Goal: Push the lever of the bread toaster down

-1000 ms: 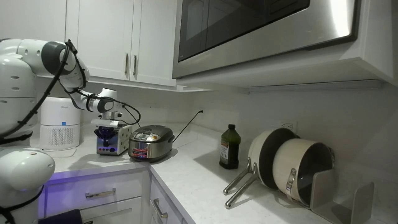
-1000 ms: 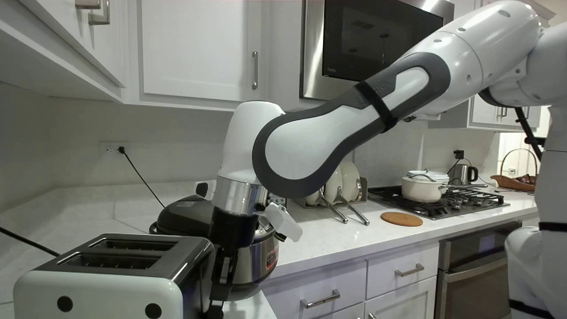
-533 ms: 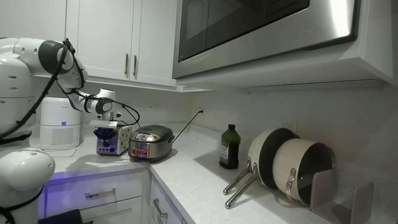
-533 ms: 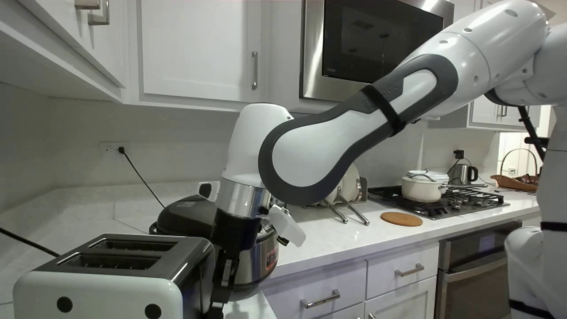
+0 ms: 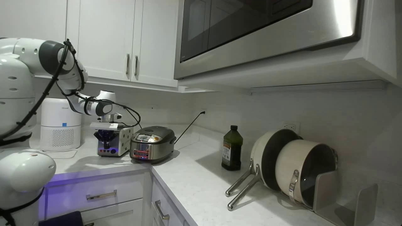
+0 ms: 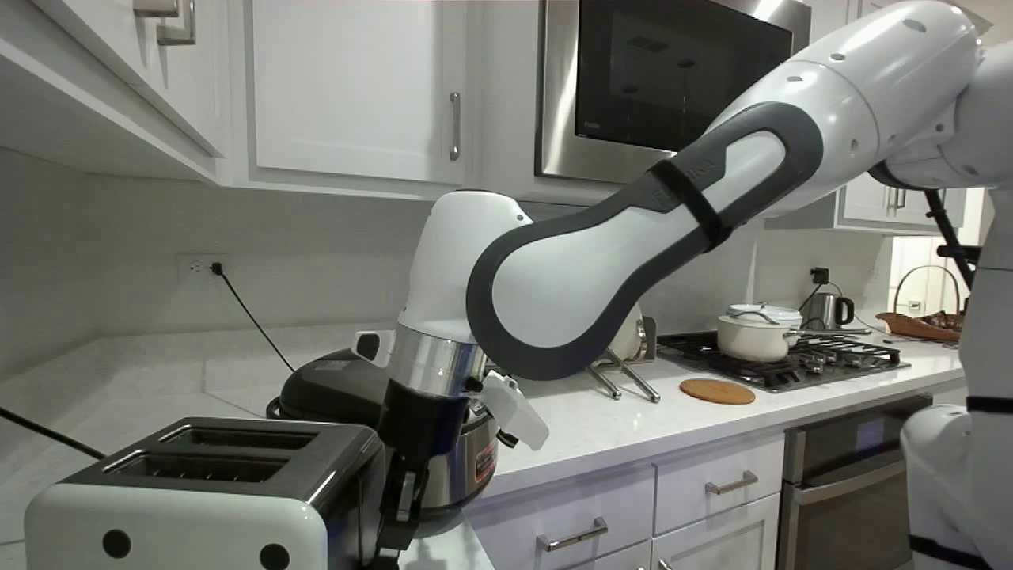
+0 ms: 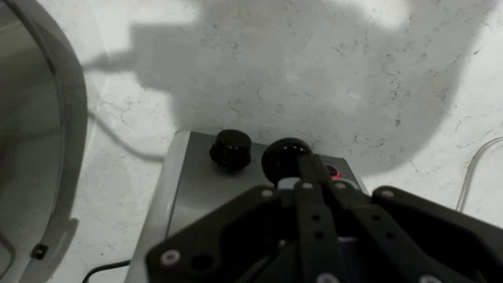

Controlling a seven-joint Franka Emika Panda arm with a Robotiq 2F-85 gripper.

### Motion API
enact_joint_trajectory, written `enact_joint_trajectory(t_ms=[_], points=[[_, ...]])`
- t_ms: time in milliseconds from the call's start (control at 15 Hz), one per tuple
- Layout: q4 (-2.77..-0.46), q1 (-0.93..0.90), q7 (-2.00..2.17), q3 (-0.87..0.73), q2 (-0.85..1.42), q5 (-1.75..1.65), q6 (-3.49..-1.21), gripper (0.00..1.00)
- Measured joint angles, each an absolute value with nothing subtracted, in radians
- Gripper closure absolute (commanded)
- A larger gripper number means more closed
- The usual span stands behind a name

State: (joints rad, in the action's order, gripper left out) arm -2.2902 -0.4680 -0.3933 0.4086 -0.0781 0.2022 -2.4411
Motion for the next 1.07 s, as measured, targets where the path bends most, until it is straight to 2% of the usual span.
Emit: enact_joint_trajectory(t_ms=[533,1000,1067], points=[[-2.249,-0.479,-0.391,0.422,-0.082,0.104,-2.393,1.00],[-2.019,-0.479,-0.361,0.430,-0.099,0.056,-2.040,1.00],[-1.987,-0.478,-0.341,0.430,-0.099,0.045,-1.969,0.97]])
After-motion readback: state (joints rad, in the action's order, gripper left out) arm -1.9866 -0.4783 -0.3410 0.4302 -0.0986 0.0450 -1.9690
